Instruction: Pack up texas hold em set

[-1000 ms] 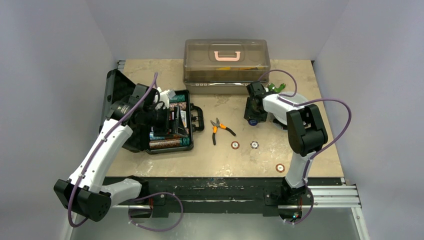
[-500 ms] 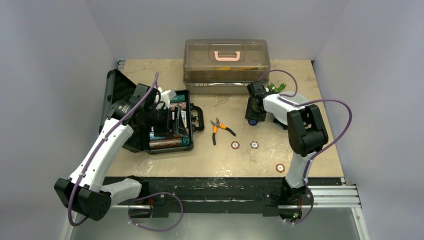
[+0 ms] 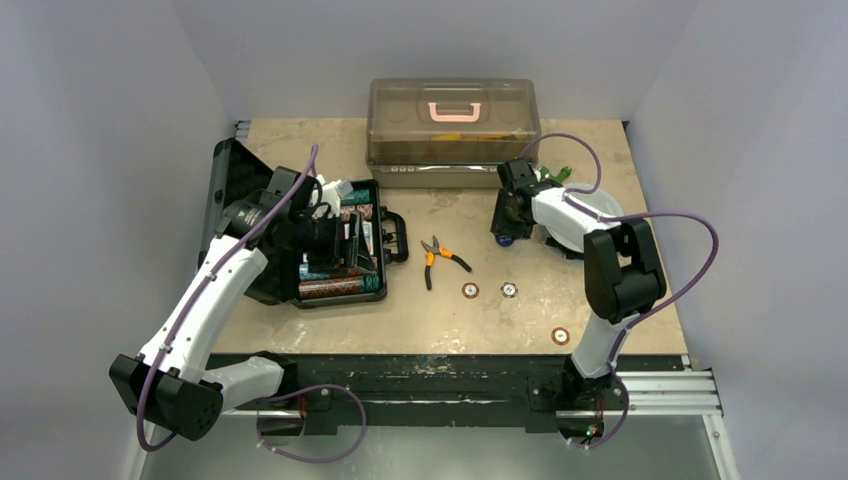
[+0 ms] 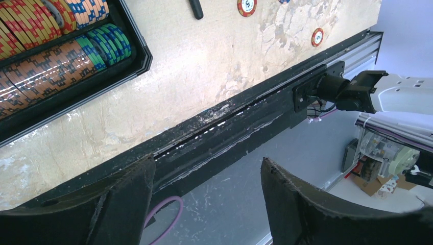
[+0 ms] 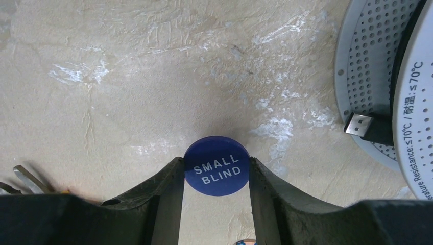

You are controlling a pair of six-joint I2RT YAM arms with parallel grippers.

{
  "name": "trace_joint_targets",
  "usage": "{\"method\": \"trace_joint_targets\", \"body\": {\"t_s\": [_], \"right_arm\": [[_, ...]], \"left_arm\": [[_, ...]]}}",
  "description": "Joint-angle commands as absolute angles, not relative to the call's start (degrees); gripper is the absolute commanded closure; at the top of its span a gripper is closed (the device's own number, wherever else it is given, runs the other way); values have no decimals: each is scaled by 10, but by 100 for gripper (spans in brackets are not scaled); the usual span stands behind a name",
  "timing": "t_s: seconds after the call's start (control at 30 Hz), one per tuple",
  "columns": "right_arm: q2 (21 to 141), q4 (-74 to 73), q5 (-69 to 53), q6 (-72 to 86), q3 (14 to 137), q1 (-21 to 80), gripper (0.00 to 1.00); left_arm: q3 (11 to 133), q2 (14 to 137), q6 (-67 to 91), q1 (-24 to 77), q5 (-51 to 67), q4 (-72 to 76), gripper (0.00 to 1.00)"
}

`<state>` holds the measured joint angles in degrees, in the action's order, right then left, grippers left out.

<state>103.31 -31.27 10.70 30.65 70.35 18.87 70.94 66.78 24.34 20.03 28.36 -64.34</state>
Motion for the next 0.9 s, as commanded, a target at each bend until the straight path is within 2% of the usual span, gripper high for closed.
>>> {"method": "trace_joint_targets", "body": {"t_s": [0.0,0.43,0.87], "right_arm": [[1004,-314,97,310,709,204,64],[1028,-344,101,327,842,335,64],[1202,-391,62,326,1102,489,64]], "left_arm": [[730,668,235,203,293,-631,27],[779,642,241,202,192,-679,27],[855,591,269,202,127,-706,27]]}}
